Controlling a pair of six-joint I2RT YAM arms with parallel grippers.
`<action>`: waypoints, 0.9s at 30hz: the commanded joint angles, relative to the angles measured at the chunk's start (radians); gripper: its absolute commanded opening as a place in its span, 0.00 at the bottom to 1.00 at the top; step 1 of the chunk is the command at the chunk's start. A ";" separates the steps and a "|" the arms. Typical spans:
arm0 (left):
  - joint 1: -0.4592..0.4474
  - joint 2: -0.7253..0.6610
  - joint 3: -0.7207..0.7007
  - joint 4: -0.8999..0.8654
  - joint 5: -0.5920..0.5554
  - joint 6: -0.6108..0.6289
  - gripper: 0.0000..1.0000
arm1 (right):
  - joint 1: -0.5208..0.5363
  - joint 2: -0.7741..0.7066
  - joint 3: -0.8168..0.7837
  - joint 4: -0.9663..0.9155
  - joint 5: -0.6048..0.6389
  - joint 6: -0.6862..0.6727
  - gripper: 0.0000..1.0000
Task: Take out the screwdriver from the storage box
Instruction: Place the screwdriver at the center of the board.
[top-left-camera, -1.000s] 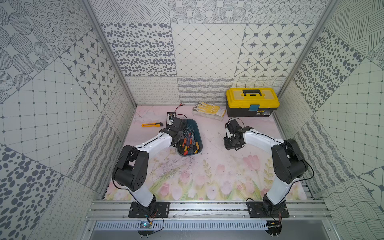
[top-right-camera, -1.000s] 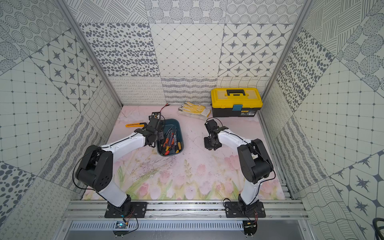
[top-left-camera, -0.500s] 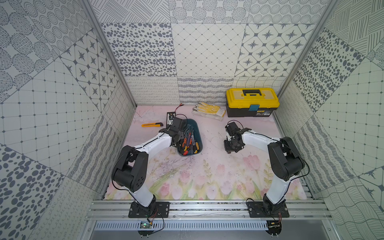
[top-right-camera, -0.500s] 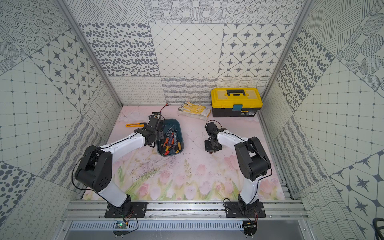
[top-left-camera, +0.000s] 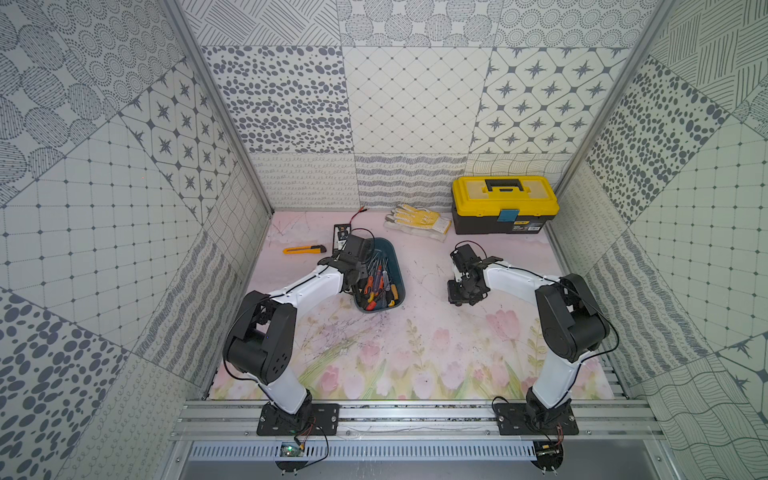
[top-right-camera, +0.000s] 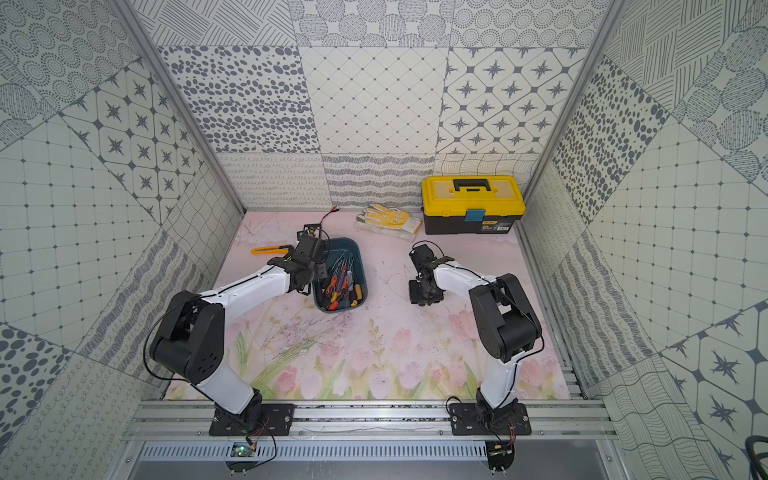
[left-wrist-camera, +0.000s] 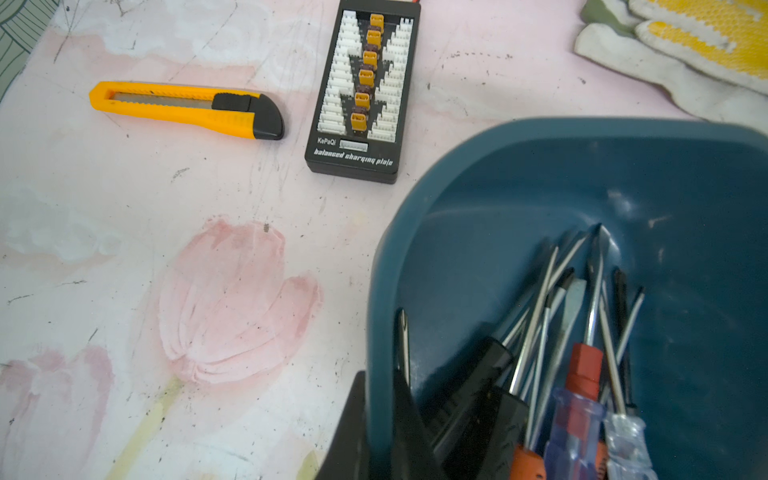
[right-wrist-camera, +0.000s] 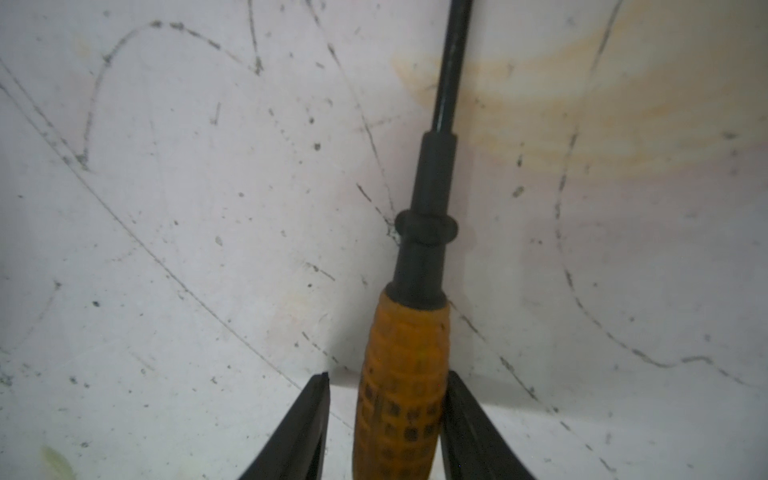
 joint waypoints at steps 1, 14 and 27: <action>0.006 -0.018 -0.001 0.048 -0.019 0.004 0.00 | -0.004 0.014 -0.018 0.019 -0.003 0.014 0.49; 0.006 -0.002 0.013 0.043 -0.031 0.015 0.00 | -0.004 -0.063 -0.036 0.061 0.003 0.020 0.62; 0.006 -0.019 0.010 0.051 -0.001 0.016 0.00 | 0.002 -0.234 -0.008 0.107 -0.040 0.002 0.72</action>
